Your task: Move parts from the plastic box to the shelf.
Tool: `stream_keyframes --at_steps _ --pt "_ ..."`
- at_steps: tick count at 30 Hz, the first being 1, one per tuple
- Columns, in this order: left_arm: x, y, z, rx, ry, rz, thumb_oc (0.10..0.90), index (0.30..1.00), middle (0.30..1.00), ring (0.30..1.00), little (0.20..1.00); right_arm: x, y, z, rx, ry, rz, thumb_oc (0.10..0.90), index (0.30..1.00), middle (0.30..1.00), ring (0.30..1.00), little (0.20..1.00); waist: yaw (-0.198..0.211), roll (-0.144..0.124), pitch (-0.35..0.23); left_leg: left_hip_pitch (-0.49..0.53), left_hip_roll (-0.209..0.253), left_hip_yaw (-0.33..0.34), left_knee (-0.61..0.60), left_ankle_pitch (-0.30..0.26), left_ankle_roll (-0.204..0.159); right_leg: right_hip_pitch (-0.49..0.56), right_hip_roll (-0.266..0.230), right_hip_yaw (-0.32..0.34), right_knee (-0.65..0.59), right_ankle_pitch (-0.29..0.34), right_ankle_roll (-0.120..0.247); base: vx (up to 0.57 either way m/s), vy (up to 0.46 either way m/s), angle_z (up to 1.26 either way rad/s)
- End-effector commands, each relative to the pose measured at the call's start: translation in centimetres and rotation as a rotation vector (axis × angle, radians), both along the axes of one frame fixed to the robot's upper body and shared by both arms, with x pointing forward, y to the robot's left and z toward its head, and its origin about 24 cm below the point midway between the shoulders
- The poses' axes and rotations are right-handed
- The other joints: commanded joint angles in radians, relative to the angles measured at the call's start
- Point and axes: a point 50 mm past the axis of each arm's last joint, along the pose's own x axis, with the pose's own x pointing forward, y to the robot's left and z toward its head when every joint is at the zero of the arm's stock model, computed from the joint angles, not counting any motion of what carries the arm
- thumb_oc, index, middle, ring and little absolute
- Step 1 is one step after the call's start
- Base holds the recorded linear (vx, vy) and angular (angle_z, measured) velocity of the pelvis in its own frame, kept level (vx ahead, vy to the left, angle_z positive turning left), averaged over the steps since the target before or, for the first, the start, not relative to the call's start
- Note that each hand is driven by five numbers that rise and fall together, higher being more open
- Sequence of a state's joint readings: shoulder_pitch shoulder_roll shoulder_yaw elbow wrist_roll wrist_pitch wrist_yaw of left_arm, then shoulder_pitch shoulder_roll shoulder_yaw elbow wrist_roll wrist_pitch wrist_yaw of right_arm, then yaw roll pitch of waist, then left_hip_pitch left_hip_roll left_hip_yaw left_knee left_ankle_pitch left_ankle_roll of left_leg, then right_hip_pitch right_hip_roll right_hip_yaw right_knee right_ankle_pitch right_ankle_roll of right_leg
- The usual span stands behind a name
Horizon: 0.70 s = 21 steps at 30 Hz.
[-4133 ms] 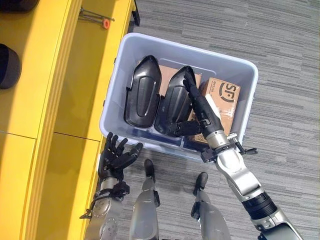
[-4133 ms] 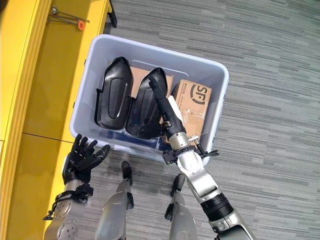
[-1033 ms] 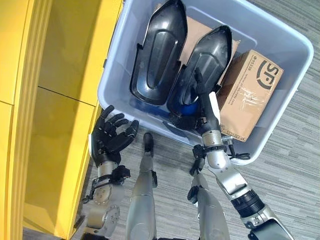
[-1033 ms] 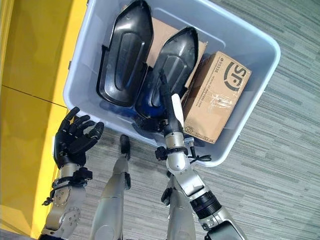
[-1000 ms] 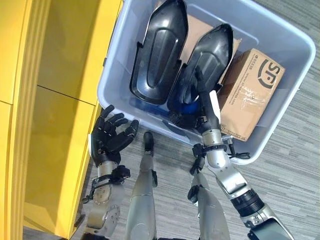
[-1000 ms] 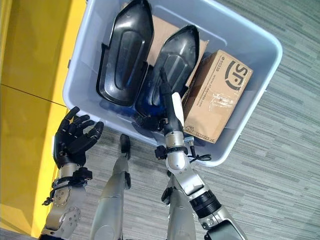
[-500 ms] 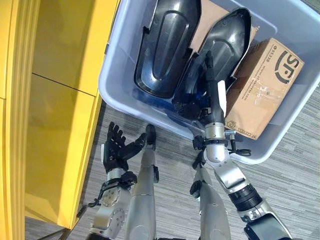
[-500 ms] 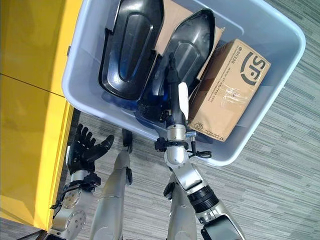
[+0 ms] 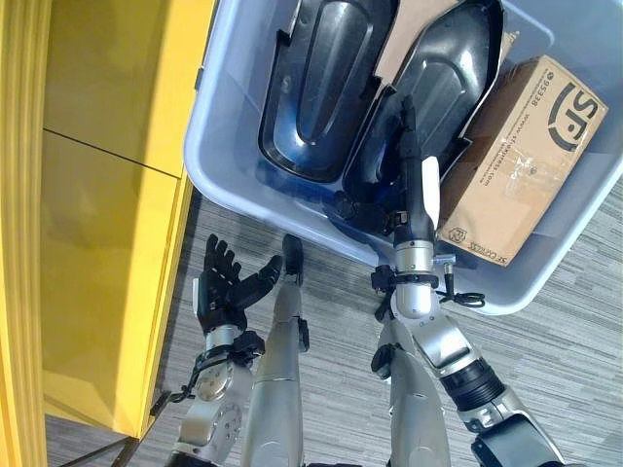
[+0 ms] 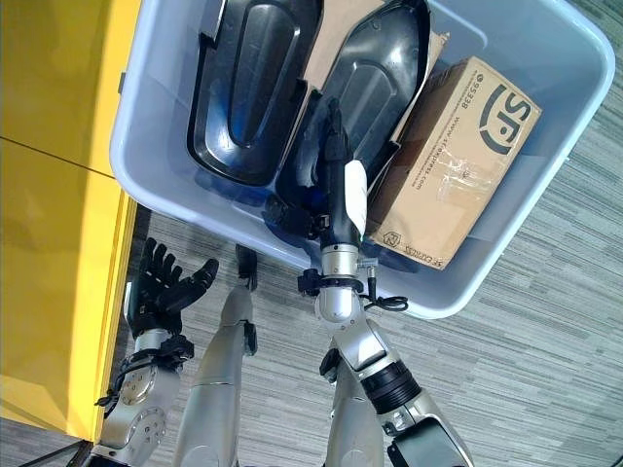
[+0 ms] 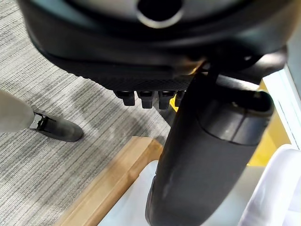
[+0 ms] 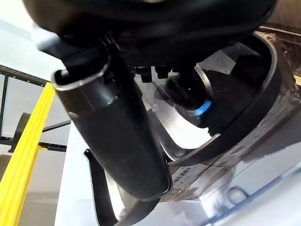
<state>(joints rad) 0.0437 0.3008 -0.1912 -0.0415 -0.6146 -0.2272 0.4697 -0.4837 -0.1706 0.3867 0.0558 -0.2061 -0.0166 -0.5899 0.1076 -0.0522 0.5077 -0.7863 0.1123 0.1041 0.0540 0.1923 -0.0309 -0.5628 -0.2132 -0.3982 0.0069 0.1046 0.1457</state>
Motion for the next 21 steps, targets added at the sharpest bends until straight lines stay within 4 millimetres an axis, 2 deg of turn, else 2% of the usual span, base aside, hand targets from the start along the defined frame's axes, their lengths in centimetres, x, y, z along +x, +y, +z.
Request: stream_keyframes --at_steps 1,10,17,21 --pt "-1.2 1.3 2.7 0.069 -0.143 0.033 0.9 1.0 1.0 1.0 1.0 0.0 -0.1 0.0 -0.001 -0.022 -0.031 0.9 1.0 1.0 1.0 1.0 -0.027 0.0 0.012 -0.052 -0.026 0.019 0.078 -0.103 -0.023 0.107 -0.007 0.12 0.004 -0.101 0.033 0.0 0.0 0.0" --pt "-1.0 1.3 3.1 0.071 -0.164 0.029 0.9 1.0 1.0 1.0 1.0 1.1 -0.9 -1.0 -0.145 -0.007 -0.126 0.9 1.0 1.0 1.0 1.0 -0.026 0.007 0.012 -0.057 -0.03 0.019 0.078 -0.103 -0.022 0.1 -0.008 0.123 0.008 -0.104 0.033 0.0 0.0 0.0" --pt "-0.9 1.1 3.4 0.075 -0.19 0.011 0.9 1.0 1.0 1.0 1.0 3.2 -2.9 -1.9 -0.29 0.032 -0.307 0.9 1.0 1.0 1.0 1.0 -0.011 0.021 0.012 -0.073 -0.035 0.01 0.072 -0.1 -0.021 0.08 -0.005 0.122 0.018 -0.107 0.033 0.0 0.0 0.0" --pt "-0.9 1.0 3.5 0.07 -0.201 -0.007 0.9 1.0 1.0 1.0 1.0 4.4 -4.1 -2.1 -0.306 0.069 -0.392 0.9 1.0 1.0 1.0 1.0 0.001 0.031 0.012 -0.085 -0.037 0.008 0.074 -0.1 -0.02 0.065 -0.004 0.121 0.031 -0.11 0.033 0.0 0.0 0.0"
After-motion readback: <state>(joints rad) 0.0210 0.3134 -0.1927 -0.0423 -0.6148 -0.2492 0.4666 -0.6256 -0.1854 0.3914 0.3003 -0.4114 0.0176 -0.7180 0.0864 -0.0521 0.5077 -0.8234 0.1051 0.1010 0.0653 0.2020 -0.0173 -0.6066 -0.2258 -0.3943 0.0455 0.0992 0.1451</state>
